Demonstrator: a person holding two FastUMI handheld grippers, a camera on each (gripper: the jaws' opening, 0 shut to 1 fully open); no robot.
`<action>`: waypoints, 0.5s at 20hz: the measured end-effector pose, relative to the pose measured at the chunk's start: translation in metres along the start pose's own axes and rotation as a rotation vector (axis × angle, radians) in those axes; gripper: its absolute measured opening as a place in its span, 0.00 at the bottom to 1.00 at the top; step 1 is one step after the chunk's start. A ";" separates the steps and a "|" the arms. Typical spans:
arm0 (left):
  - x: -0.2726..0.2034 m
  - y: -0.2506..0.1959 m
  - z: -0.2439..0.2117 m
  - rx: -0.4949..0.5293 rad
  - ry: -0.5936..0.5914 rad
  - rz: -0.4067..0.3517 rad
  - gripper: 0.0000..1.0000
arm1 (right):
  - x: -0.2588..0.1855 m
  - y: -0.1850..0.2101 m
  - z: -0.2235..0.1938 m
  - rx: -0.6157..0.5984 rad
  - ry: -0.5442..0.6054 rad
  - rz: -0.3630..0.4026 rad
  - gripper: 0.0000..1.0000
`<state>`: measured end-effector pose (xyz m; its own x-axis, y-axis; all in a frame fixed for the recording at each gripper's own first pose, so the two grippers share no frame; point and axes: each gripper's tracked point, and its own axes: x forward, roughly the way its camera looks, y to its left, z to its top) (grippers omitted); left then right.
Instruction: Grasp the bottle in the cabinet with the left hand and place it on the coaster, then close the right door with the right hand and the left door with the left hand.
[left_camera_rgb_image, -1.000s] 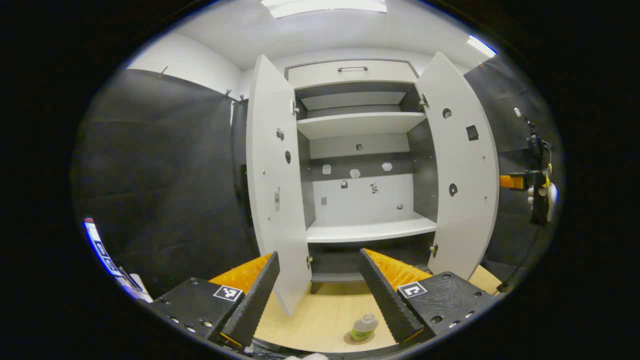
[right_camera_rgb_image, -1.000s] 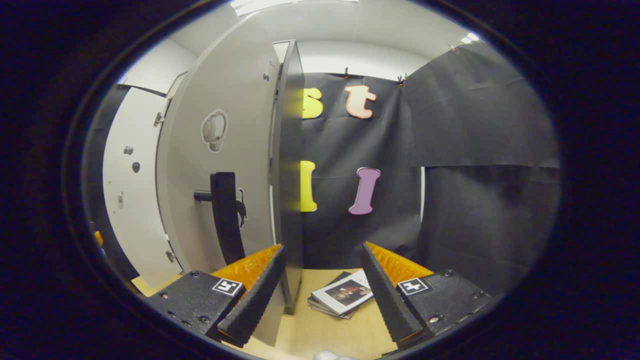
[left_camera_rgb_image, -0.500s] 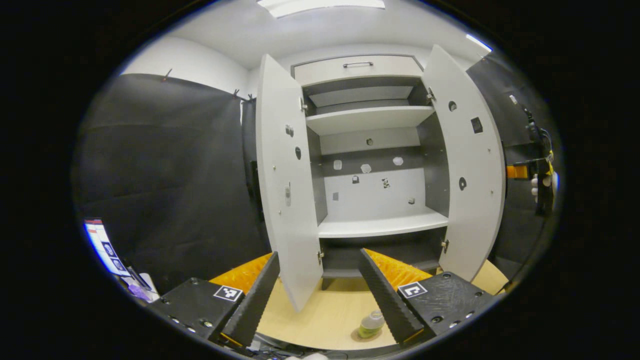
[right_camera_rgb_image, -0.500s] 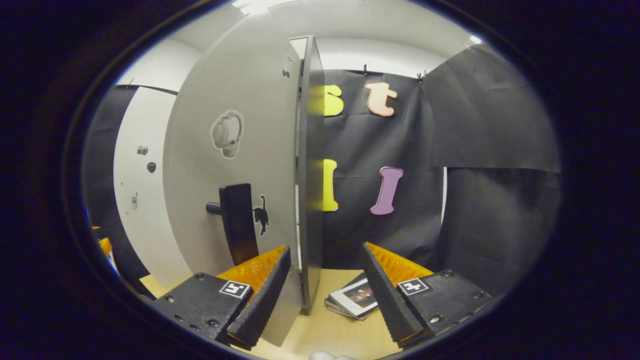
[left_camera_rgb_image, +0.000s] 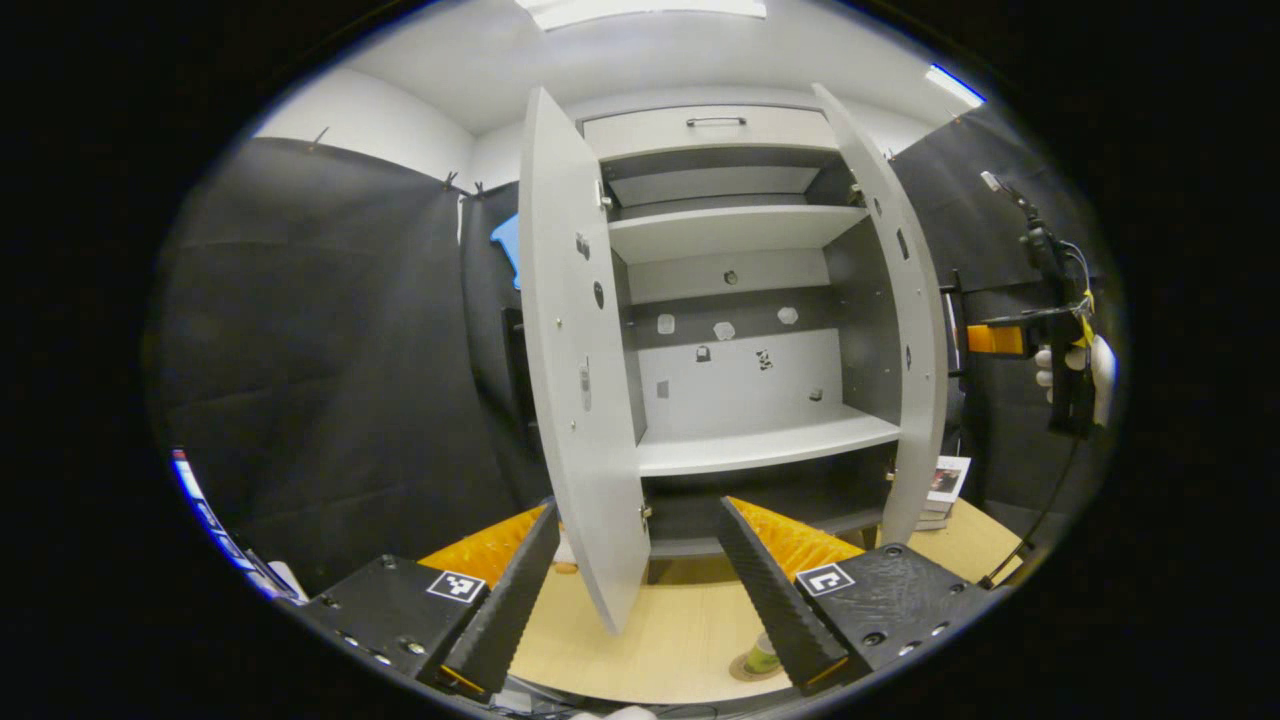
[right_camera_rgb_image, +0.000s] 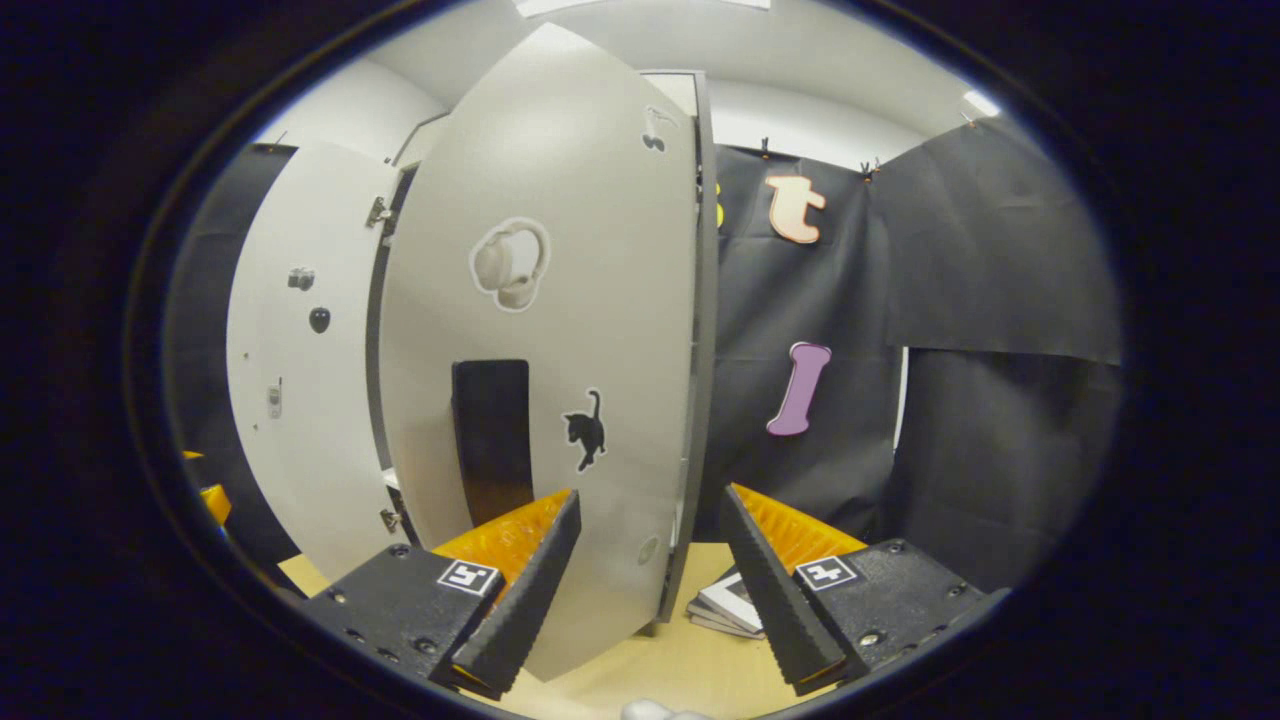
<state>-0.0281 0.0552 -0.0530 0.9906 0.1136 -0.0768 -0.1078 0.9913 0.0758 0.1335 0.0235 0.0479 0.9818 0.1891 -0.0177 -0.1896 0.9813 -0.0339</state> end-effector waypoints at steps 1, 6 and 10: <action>0.002 0.003 0.000 -0.003 -0.002 -0.006 0.97 | 0.002 0.012 -0.002 -0.002 0.003 0.025 0.89; 0.007 0.023 -0.002 -0.012 -0.005 -0.012 0.97 | -0.007 0.039 0.008 -0.002 -0.031 0.029 0.99; 0.012 0.037 -0.005 -0.020 0.001 -0.013 0.97 | -0.021 0.048 0.009 -0.021 -0.034 0.022 0.99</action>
<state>-0.0203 0.0932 -0.0558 0.9918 0.1010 -0.0781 -0.0969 0.9938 0.0550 0.1043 0.0673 0.0553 0.9771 0.2121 0.0148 -0.2110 0.9760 -0.0545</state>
